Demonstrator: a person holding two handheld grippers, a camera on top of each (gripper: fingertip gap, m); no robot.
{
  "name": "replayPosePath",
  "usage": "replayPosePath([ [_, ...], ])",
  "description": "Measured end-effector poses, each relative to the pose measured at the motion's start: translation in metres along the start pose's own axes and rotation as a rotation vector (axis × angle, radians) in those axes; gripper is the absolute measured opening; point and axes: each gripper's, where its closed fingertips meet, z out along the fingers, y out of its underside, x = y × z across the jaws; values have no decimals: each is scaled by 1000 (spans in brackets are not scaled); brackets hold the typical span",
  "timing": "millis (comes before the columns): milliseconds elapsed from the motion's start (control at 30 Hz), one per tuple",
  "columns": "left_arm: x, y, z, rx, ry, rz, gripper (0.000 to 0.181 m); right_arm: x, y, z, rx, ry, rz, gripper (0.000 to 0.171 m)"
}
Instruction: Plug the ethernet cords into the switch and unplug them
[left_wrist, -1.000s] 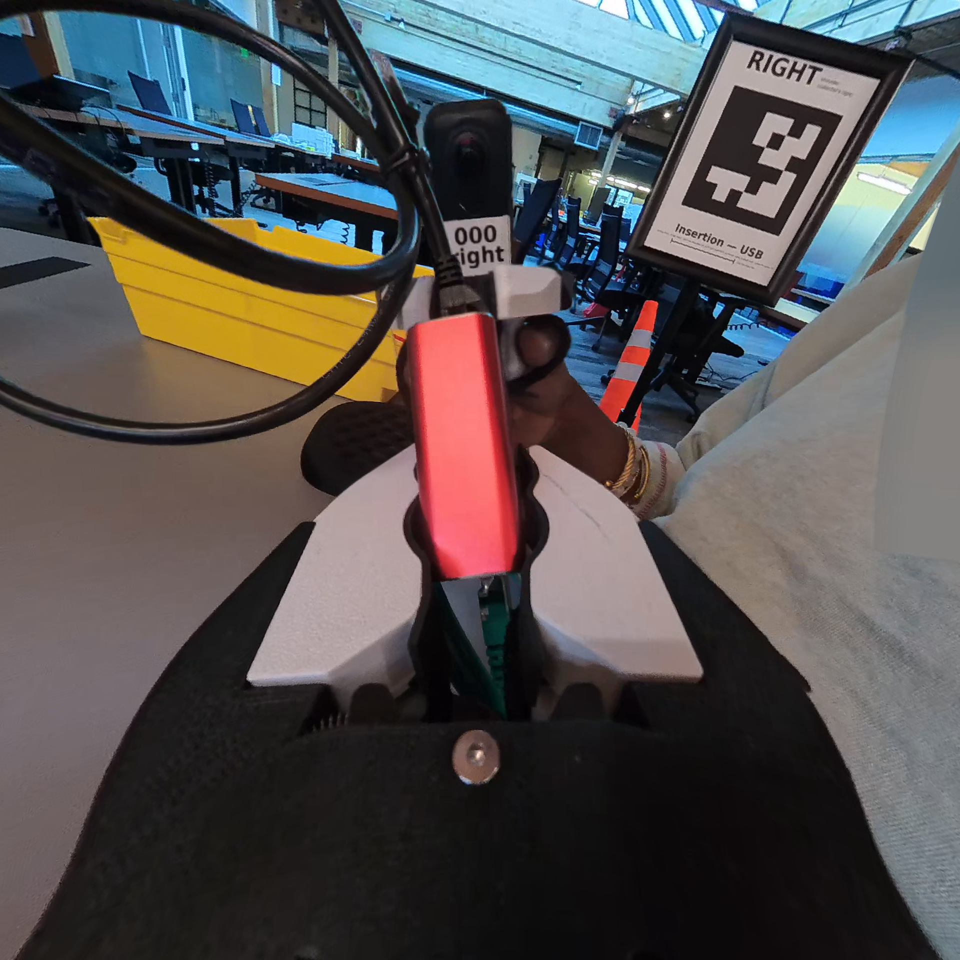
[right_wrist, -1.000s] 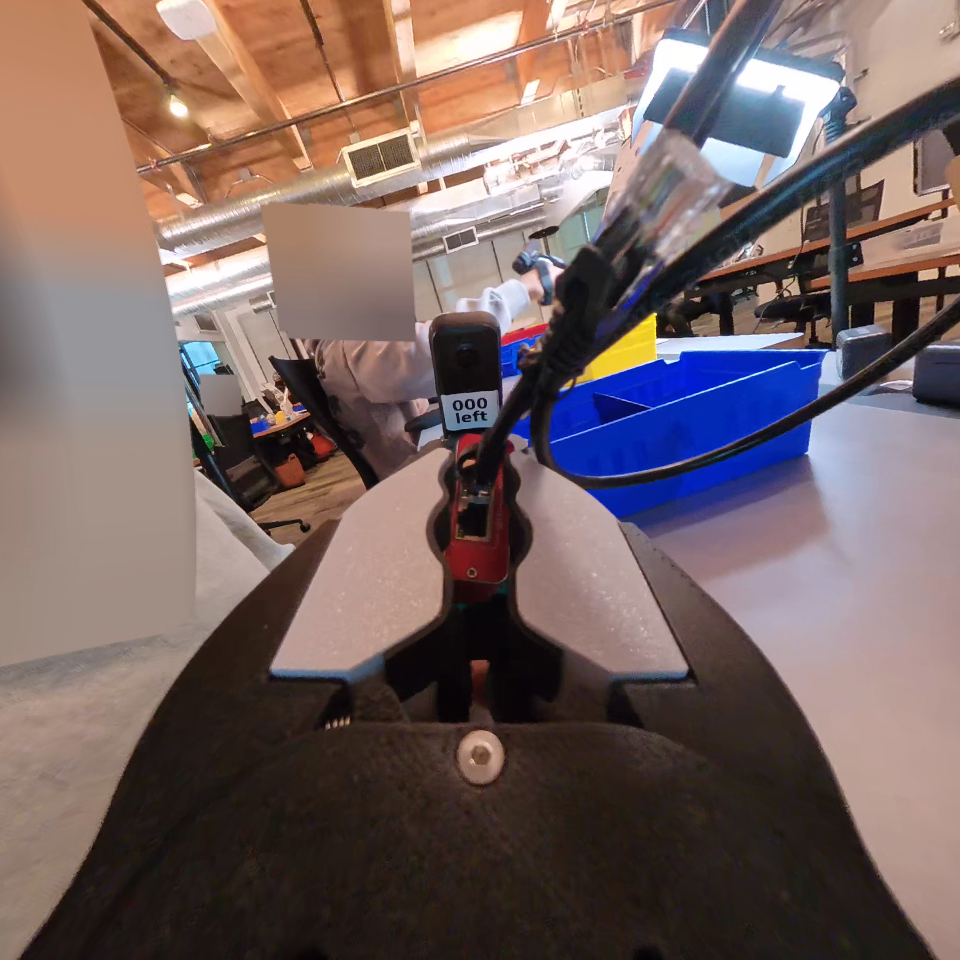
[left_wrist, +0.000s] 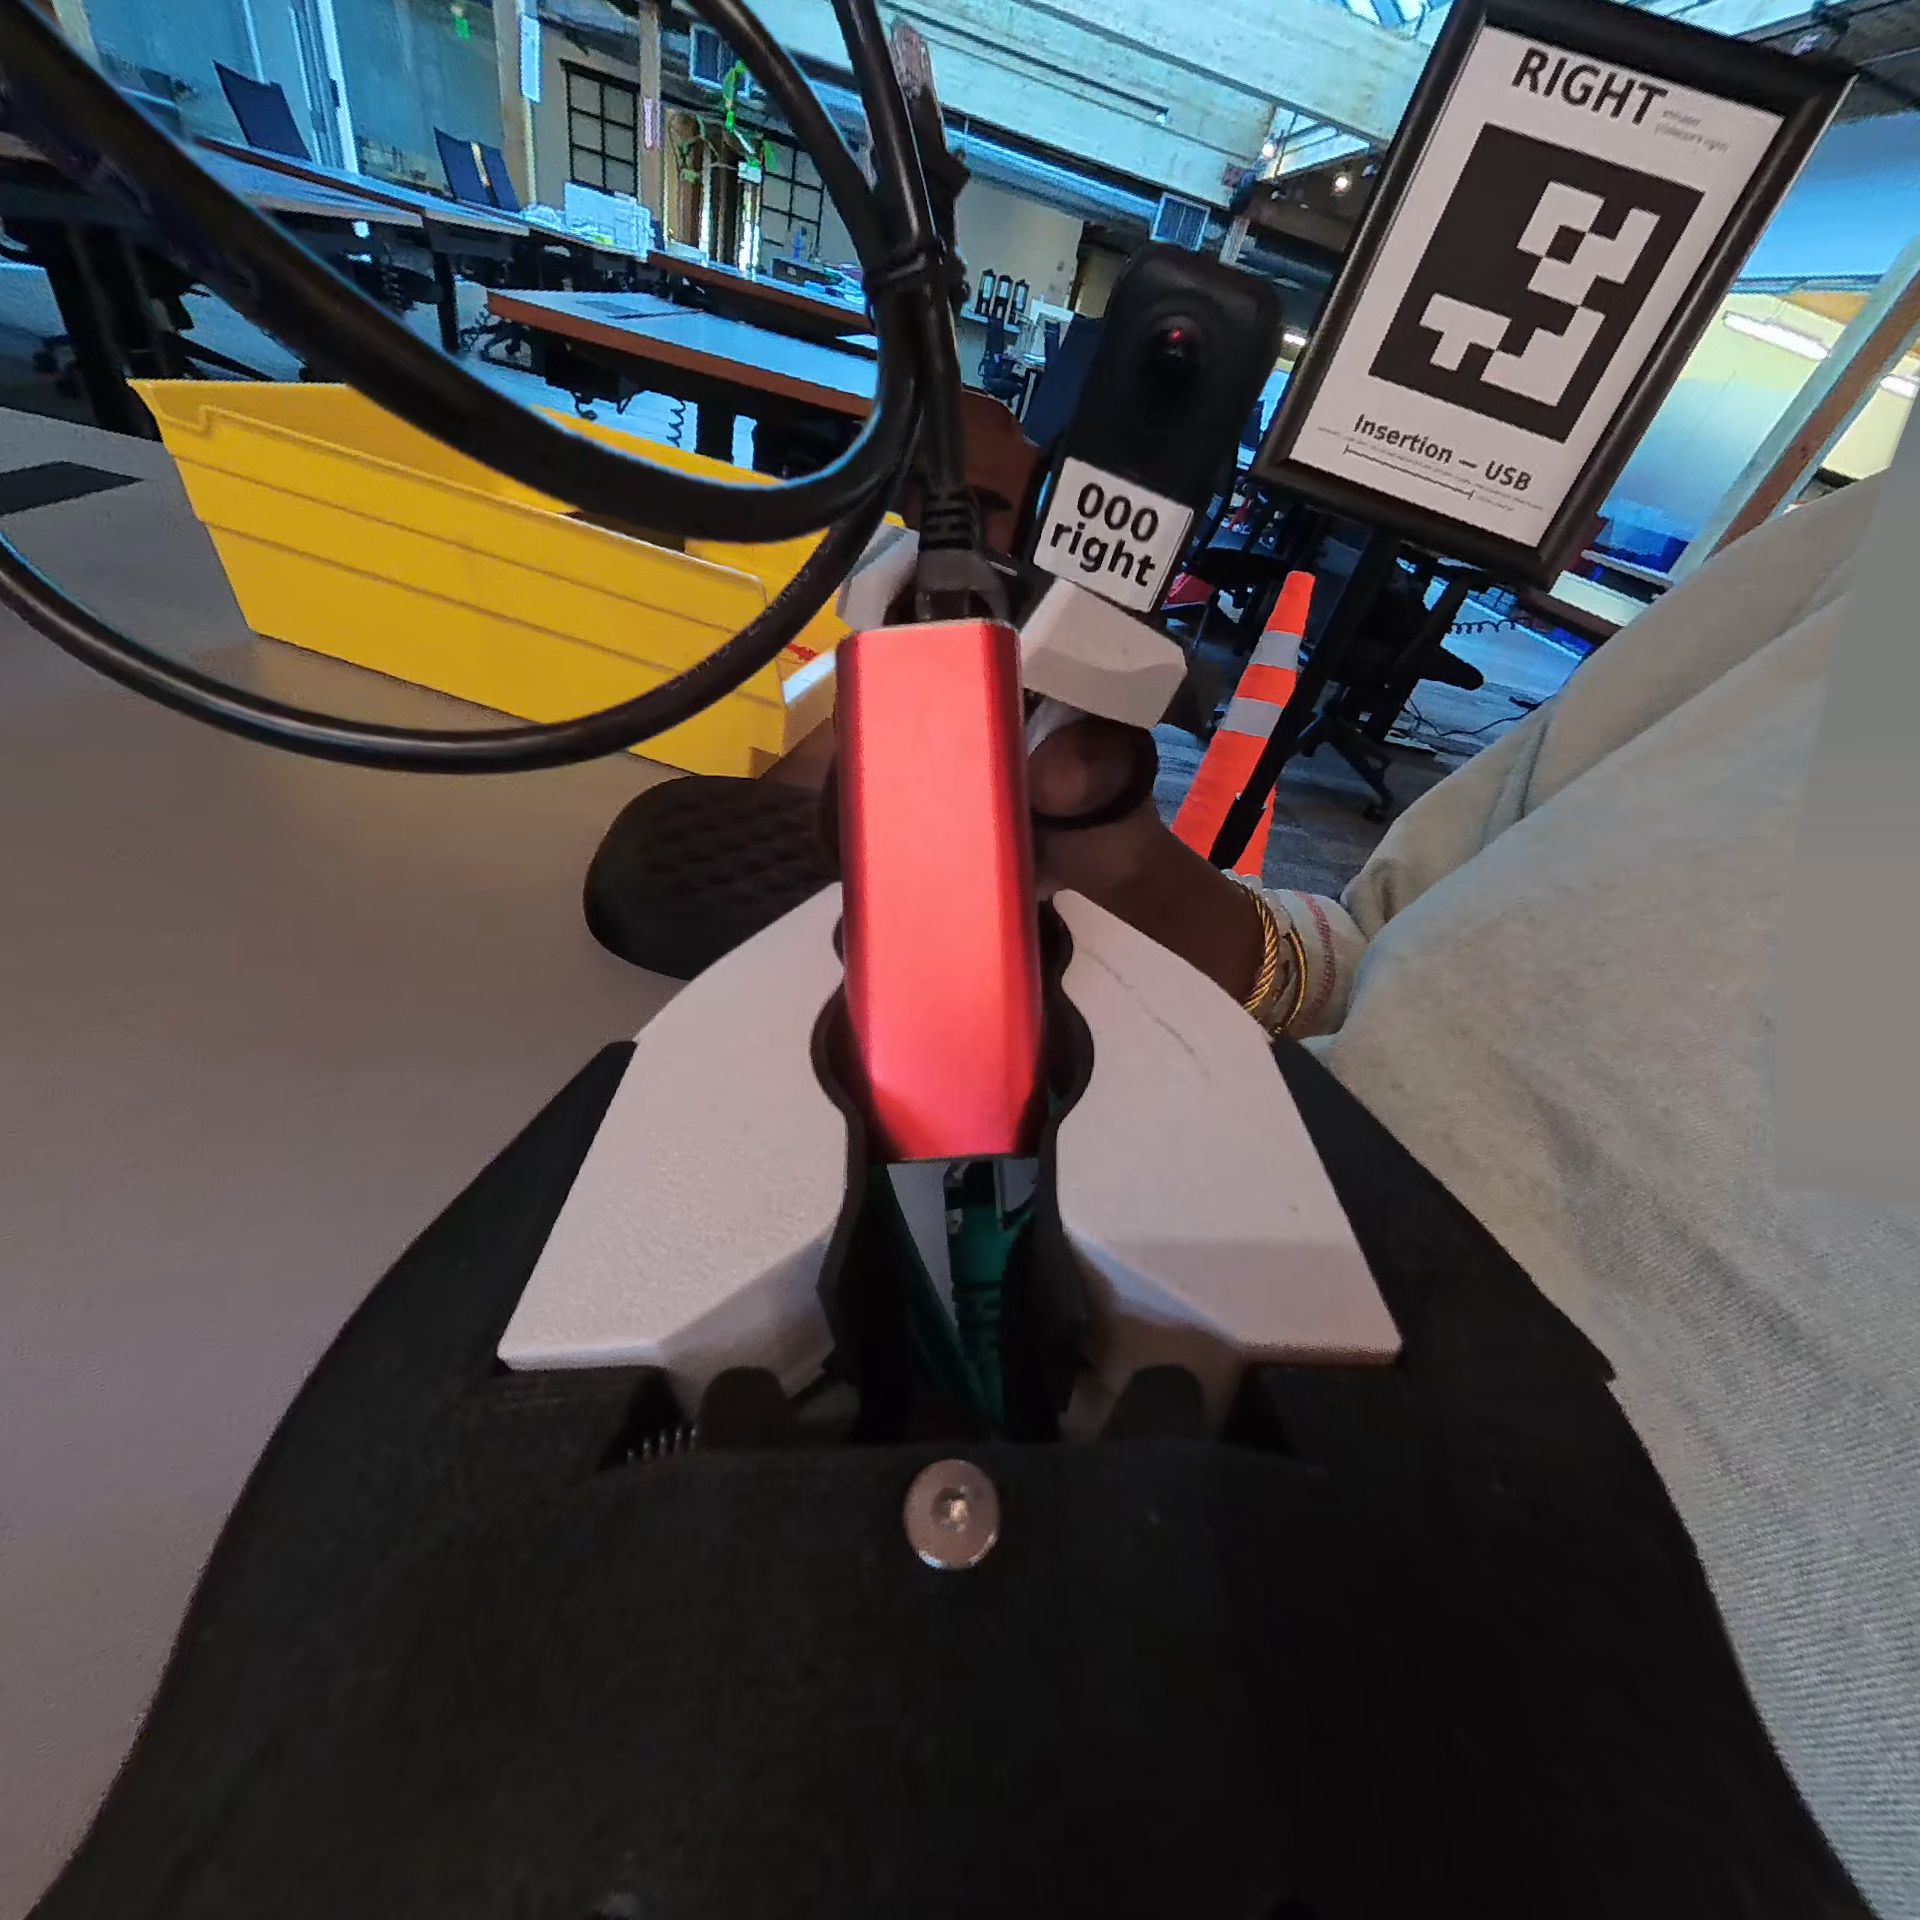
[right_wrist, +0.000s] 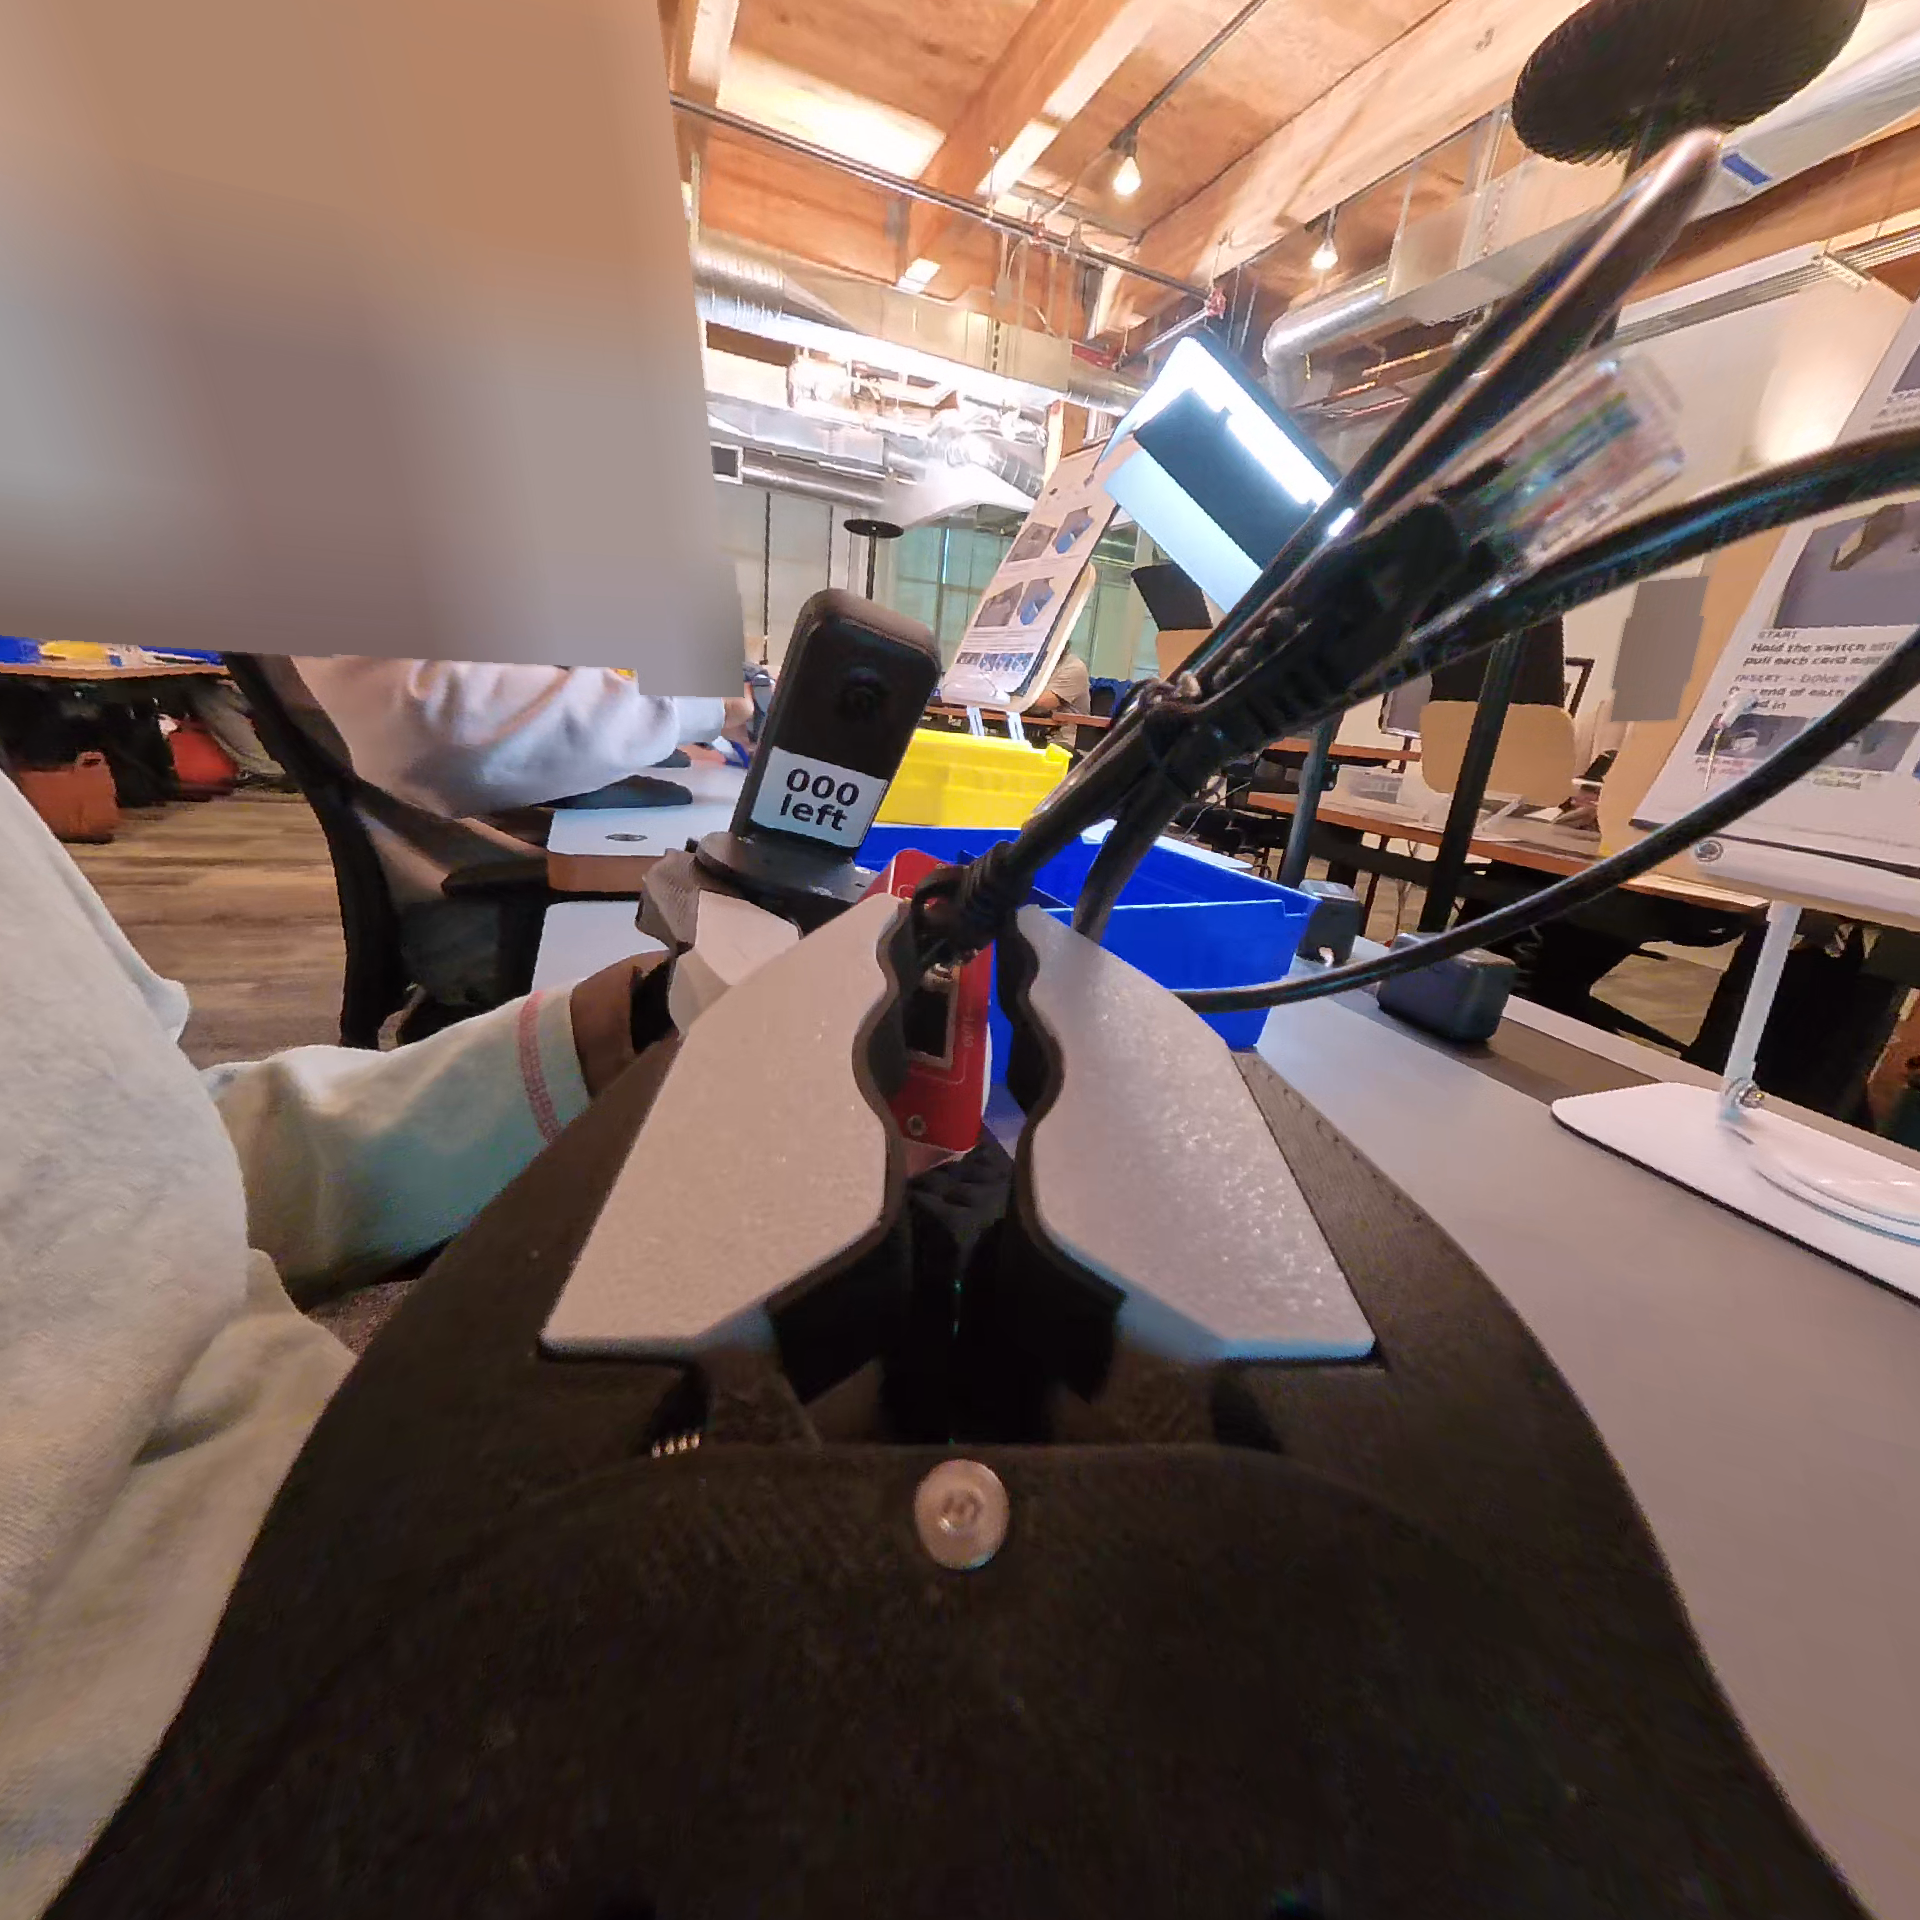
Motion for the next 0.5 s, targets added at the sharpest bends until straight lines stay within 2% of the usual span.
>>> replayPosePath([
  [33,1,1,0,-4,5,-3,30,-1,0,0,-1,1,-9,15],
  [133,1,1,1,-11,6,-8,30,1,-2,-3,1,33,-37,17],
  [167,-1,3,1,-26,-4,-21,30,12,-12,-10,63,106,-34,16],
  [233,-4,34,-6,-211,-22,19,30,56,-53,-63,277,332,-15,13],
  [300,-1,28,-6,-167,-14,50,31,86,-79,-126,338,478,-12,13],
  [400,4,4,-6,-25,24,24,31,107,-79,-198,84,723,-76,13],
  [500,-6,3,-10,-14,-34,15,31,117,-69,-256,-242,947,-84,14],
])
